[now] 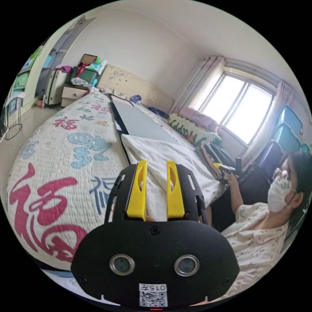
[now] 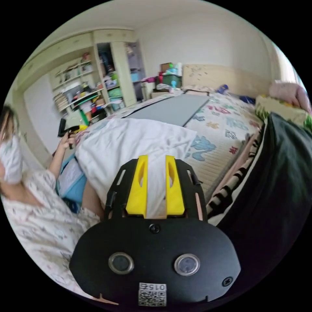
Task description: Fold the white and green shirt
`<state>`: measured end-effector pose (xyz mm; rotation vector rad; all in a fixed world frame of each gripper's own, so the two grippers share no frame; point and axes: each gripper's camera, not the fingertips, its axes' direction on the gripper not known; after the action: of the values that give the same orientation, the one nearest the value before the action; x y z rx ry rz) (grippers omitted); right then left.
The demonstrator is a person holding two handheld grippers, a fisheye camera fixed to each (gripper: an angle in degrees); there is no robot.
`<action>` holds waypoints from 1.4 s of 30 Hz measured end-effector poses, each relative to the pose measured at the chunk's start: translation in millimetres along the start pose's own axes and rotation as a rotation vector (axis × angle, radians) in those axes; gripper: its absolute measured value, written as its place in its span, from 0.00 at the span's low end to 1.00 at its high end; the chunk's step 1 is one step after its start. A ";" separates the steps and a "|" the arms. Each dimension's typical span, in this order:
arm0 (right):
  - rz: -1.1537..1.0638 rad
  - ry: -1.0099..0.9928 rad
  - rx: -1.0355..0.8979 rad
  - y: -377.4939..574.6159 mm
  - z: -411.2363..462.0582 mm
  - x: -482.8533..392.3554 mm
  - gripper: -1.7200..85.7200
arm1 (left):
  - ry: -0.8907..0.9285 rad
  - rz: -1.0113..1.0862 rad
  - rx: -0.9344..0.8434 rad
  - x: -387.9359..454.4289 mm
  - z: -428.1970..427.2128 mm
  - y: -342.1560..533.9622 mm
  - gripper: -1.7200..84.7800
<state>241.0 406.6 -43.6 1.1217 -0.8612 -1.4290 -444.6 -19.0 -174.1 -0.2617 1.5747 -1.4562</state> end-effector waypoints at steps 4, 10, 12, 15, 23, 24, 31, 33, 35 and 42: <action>0.223 -0.097 0.008 -67.5 49.0 88.2 0.16 | 0.015 -0.142 -0.053 -49.5 62.4 -64.1 0.16; 0.403 -0.097 -0.035 -137.0 126.3 179.3 0.17 | 0.021 -0.218 -0.164 -94.1 138.8 -110.8 0.15; 0.448 -0.108 -0.043 -149.6 145.4 201.7 0.17 | 0.029 -0.197 -0.171 -94.0 150.5 -117.5 0.14; 0.483 -0.157 -0.026 -163.5 166.0 229.2 0.14 | 0.004 -0.165 -0.182 -92.0 161.9 -126.9 0.11; 0.432 -0.095 0.031 -170.9 200.5 249.3 0.03 | -0.014 -0.105 -0.037 -98.7 154.6 -143.7 0.02; 0.423 -0.077 0.040 -171.3 201.3 248.1 0.03 | -0.013 -0.099 -0.027 -99.2 153.7 -146.2 0.02; 0.363 0.113 0.095 -175.3 240.5 232.4 0.02 | -0.017 -0.068 -0.016 -115.2 171.2 -181.8 0.01; 0.363 0.143 0.085 -173.9 260.0 230.8 0.02 | -0.021 -0.064 -0.031 -122.6 181.3 -187.8 0.01; 0.363 0.196 0.060 -163.2 292.8 226.5 0.02 | -0.024 -0.065 -0.069 -137.7 198.8 -188.8 0.01; 0.302 0.375 0.239 -77.6 302.4 177.0 0.01 | -0.054 -0.084 -0.108 -168.6 222.8 -171.8 0.02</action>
<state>-67.4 223.7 -58.8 1.3224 -0.8991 -0.8483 -264.0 -95.8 88.7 -0.4321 1.6174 -1.4176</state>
